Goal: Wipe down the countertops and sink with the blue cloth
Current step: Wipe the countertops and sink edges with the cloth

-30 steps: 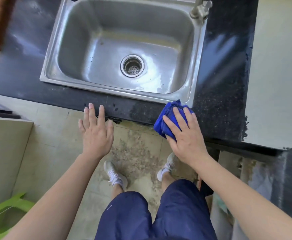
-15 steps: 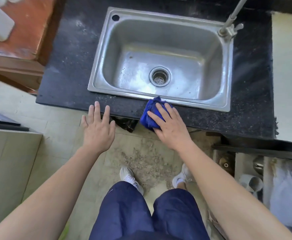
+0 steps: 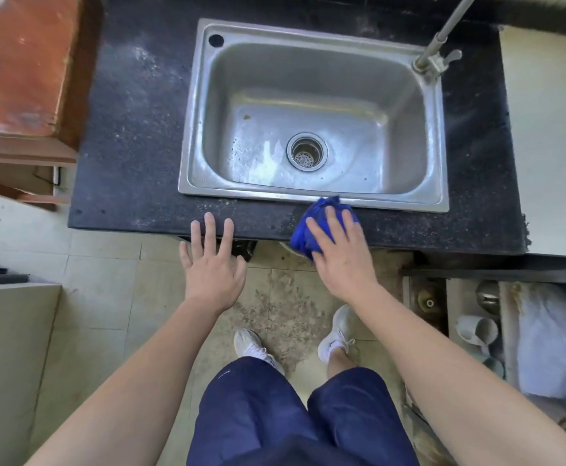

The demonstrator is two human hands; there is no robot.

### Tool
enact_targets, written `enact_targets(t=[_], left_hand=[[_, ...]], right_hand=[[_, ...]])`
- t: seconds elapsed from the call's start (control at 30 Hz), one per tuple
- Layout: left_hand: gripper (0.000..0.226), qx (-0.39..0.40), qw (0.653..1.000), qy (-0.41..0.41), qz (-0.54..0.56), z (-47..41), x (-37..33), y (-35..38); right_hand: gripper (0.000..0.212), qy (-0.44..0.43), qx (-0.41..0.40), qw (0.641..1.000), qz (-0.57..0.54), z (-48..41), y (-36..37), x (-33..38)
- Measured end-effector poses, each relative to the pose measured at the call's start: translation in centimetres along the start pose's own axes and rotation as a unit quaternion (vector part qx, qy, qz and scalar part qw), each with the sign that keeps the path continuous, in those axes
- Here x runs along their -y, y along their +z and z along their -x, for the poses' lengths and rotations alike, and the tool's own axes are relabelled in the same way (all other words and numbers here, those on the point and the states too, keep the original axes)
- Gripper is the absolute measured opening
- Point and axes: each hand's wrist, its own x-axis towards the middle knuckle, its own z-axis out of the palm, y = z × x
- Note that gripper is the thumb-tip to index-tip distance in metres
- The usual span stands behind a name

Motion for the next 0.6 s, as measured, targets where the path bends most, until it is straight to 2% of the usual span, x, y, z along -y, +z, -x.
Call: enact_targets(t=[0.13, 0.23, 0.4, 0.6], left_hand=[[0.075, 0.011, 1.0, 0.001, -0.005, -0.1, 0.2, -0.2], [0.073, 0.024, 1.0, -0.002, -0.019, 0.0, 0.2, -0.6], [0.07, 0.041, 0.998, -0.022, -0.039, 0.1, -0.2, -1.5], [0.068, 0.067, 0.996, -0.049, -0.04, -0.1, -1.2, -2.3]], right_hand=[[0.065, -0.059, 0.008, 0.998, -0.027, -2.5, 0.1, 5.8], [0.064, -0.074, 0.005, 0.996, -0.04, -2.8, 0.1, 6.2], [0.063, -0.158, 0.014, 0.987, -0.032, -2.6, -0.5, 2.0], [0.062, -0.095, 0.007, 0.995, -0.018, 1.1, -0.8, -7.3]])
